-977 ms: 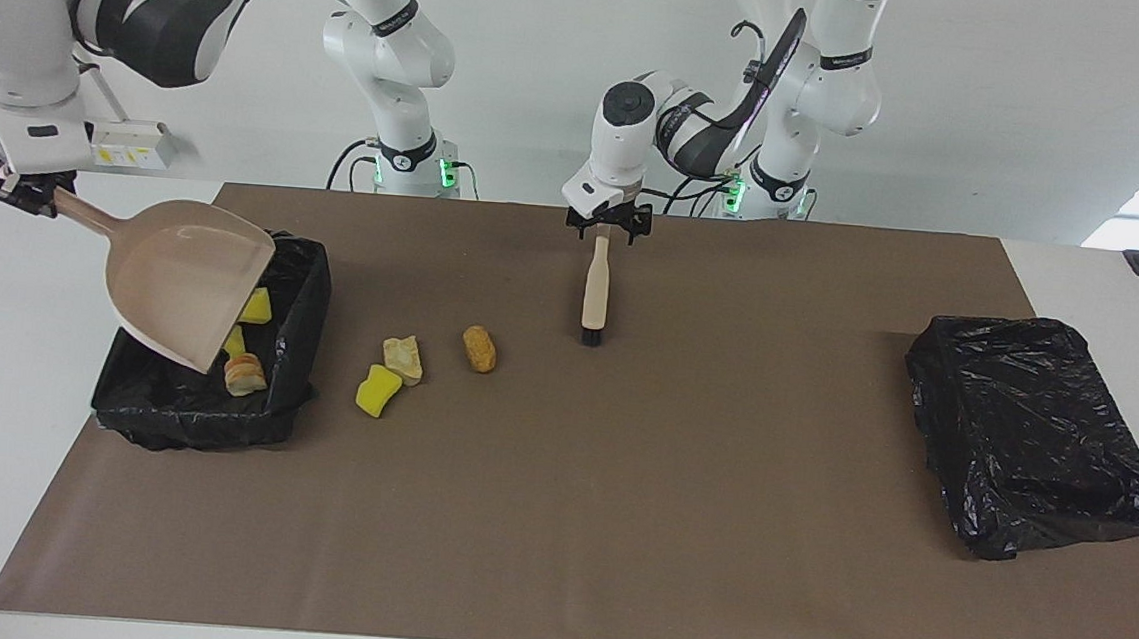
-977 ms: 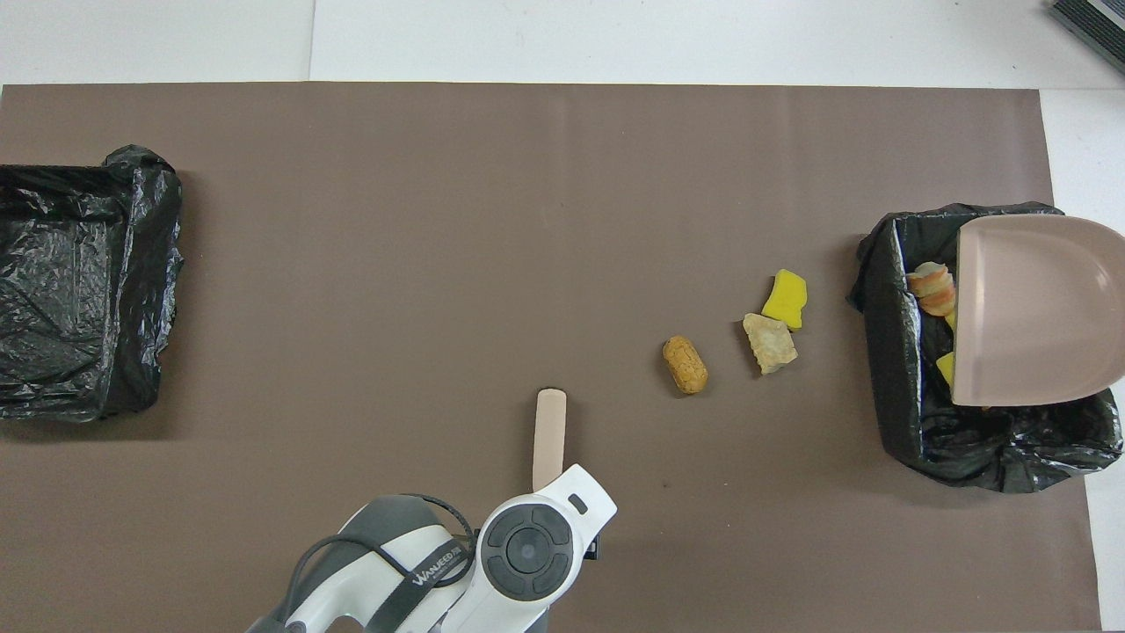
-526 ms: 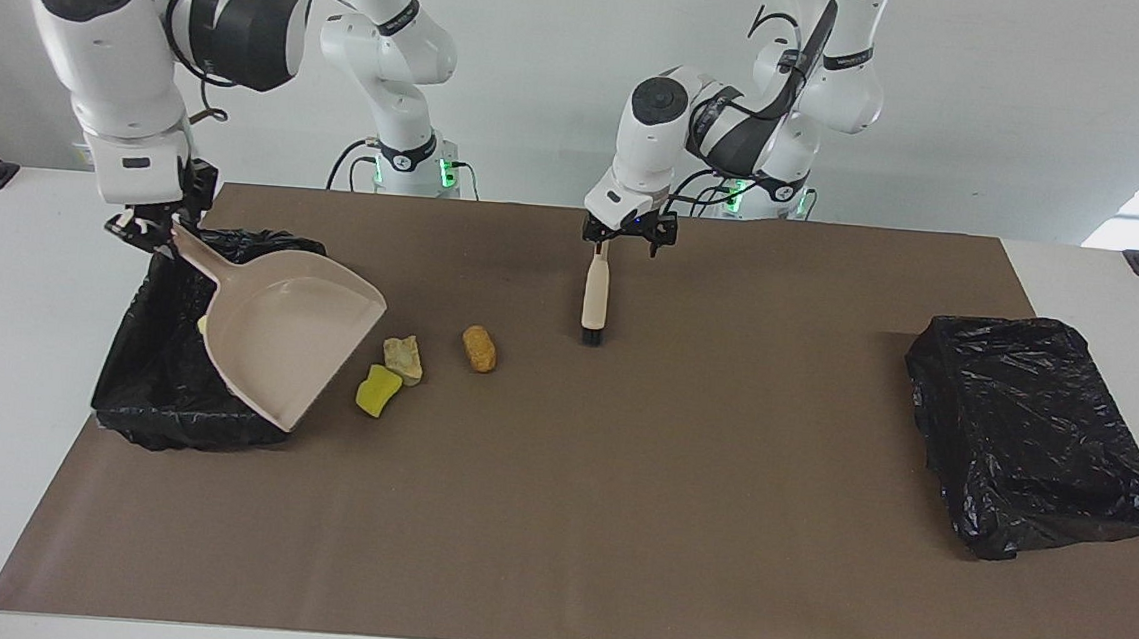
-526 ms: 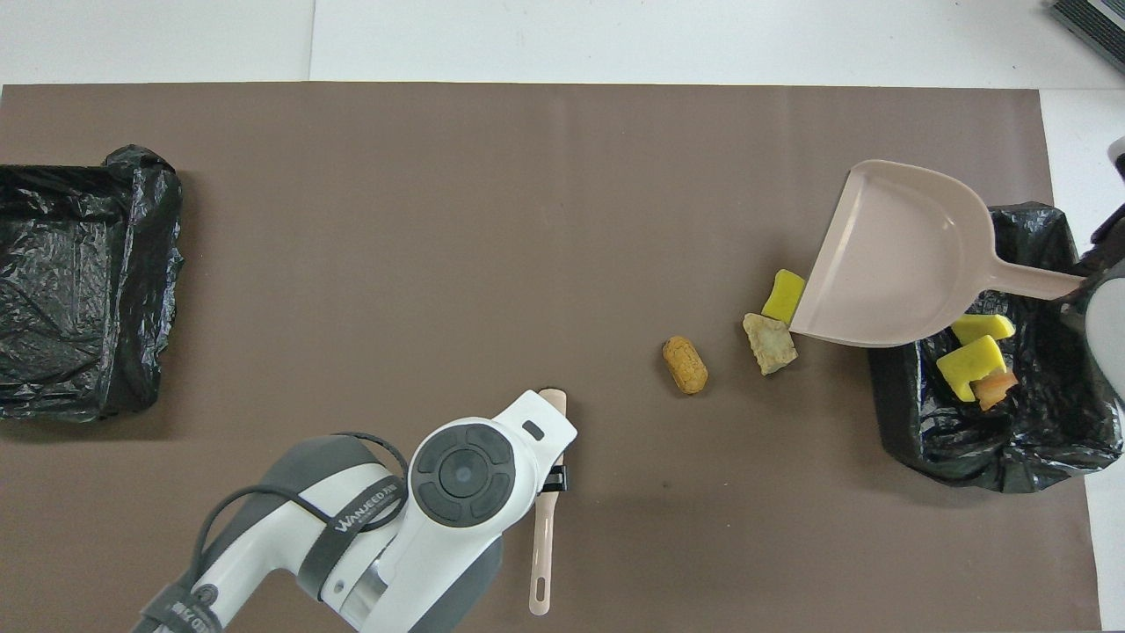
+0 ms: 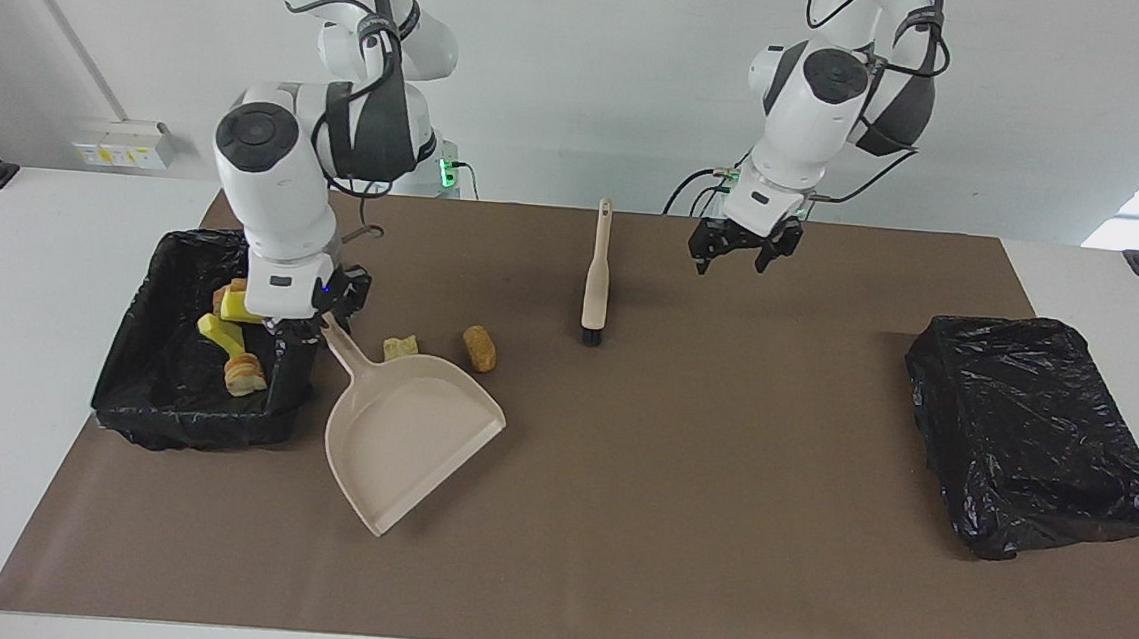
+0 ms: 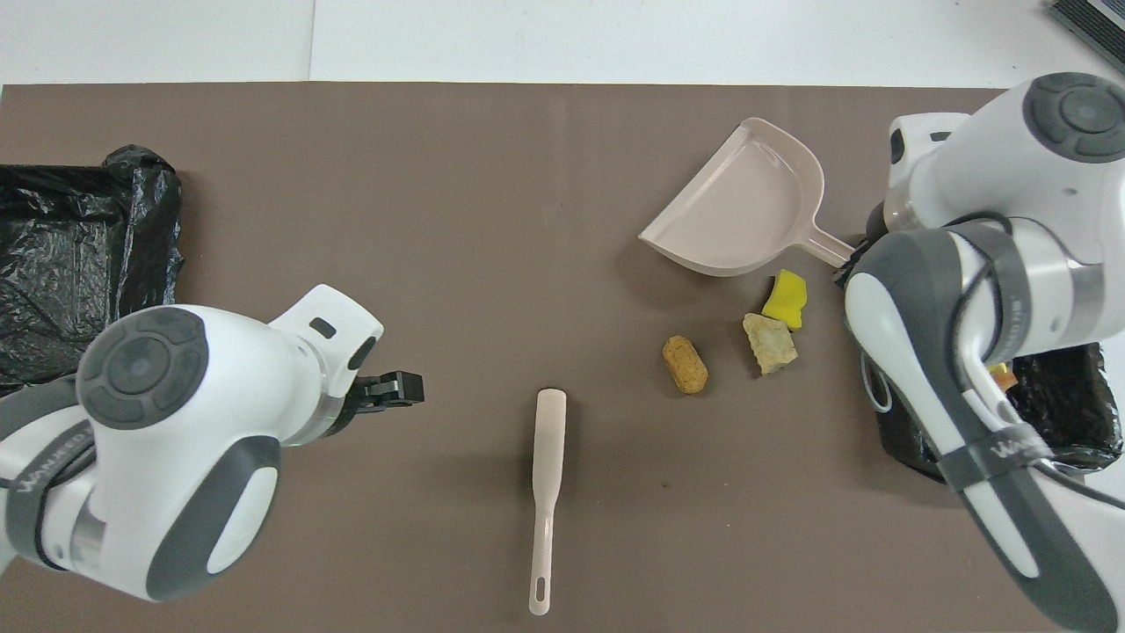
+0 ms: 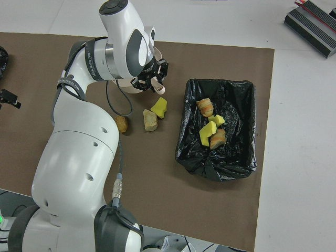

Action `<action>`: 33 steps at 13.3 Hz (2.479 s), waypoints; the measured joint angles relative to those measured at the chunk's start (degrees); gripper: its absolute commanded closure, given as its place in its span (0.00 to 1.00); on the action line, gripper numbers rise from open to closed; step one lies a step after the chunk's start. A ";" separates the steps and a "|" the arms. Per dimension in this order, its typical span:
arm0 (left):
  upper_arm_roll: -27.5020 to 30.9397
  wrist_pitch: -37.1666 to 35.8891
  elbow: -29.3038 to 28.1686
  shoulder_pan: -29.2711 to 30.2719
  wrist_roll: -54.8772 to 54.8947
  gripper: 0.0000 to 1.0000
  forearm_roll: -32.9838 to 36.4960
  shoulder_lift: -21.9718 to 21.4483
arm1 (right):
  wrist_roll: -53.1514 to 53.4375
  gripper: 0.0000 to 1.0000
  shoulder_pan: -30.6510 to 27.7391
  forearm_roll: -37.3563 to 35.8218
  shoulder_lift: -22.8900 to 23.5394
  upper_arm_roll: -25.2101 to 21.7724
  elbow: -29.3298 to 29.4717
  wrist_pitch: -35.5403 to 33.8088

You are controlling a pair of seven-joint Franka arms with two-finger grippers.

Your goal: Sweep and dump trash in bin

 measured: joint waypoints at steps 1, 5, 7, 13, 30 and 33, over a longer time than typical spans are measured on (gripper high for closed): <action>0.01 -0.07 0.00 2.84 2.90 0.00 0.46 0.12 | 5.56 1.00 2.18 0.07 0.45 0.02 0.12 1.67; 0.09 -0.08 0.01 13.63 15.90 0.00 1.01 0.42 | 27.71 1.00 10.67 0.10 3.74 0.08 0.49 7.15; 0.02 -0.04 0.51 16.11 18.32 0.00 2.69 0.52 | 39.21 1.00 15.47 0.10 7.36 0.08 2.52 8.79; -0.04 0.85 10.88 21.21 22.99 0.00 3.23 7.11 | 66.93 0.00 25.82 -0.03 20.80 -0.23 13.21 14.97; -1.95 -5.70 31.23 12.87 13.05 0.00 2.88 20.73 | 77.18 0.00 35.47 7.42 -6.60 1.35 -21.91 12.57; -1.90 -5.64 31.24 12.81 13.04 0.00 2.77 20.73 | 83.21 0.05 38.27 11.41 -11.08 1.39 -29.08 13.69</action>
